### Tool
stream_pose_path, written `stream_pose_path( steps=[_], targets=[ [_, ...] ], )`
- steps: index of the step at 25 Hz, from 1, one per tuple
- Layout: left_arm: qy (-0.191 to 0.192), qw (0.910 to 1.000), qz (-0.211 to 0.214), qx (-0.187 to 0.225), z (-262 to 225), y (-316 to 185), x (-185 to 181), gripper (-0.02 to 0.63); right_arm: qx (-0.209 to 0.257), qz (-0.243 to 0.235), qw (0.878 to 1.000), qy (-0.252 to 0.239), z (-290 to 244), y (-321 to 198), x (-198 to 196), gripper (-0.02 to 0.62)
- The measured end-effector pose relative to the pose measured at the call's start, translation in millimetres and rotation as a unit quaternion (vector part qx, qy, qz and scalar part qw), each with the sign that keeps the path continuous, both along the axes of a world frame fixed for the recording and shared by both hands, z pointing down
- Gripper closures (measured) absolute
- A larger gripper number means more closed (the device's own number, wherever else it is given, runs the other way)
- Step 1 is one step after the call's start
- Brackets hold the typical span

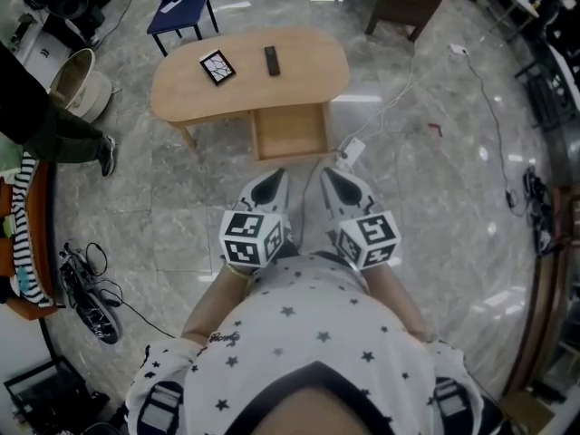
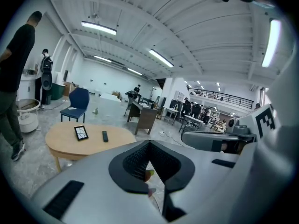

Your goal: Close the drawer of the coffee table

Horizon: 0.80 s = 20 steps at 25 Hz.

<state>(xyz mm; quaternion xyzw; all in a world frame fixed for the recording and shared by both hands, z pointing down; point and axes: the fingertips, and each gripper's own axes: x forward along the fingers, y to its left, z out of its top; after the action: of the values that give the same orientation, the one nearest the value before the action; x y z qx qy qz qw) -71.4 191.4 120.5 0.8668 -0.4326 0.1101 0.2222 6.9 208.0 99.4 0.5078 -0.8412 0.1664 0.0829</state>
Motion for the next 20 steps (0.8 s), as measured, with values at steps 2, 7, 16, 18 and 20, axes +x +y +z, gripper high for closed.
stream_pose_path(
  steps=[2, 7, 16, 18, 20],
  targets=[
    [0.0, 1.0, 0.002, -0.001, 1.4, -10.6, -5.8, 0.597, -0.001, 0.002, 1.0, 0.001, 1.1, -10.3, -5.1, 0.588],
    [-0.001, 1.0, 0.007, -0.004, 4.9, -36.1, -19.1, 0.597, -0.002, 0.006, 1.0, 0.004, 4.1, -34.8, -15.8, 0.588],
    [-0.003, 0.9999, 0.014, -0.009, 12.1, -72.8, -39.7, 0.597, -0.005, 0.019, 1.0, 0.007, 9.2, -73.7, -30.5, 0.588],
    [-0.005, 0.9999, 0.013, -0.009, 14.6, -77.8, -41.8, 0.597, -0.003, 0.024, 1.0, 0.005, 10.6, -78.9, -29.1, 0.588],
    [-0.006, 0.9999, 0.009, -0.01, 16.4, -84.0, -44.0, 0.597, -0.002, 0.029, 1.0, 0.004, 11.2, -84.4, -26.7, 0.588]
  ],
)
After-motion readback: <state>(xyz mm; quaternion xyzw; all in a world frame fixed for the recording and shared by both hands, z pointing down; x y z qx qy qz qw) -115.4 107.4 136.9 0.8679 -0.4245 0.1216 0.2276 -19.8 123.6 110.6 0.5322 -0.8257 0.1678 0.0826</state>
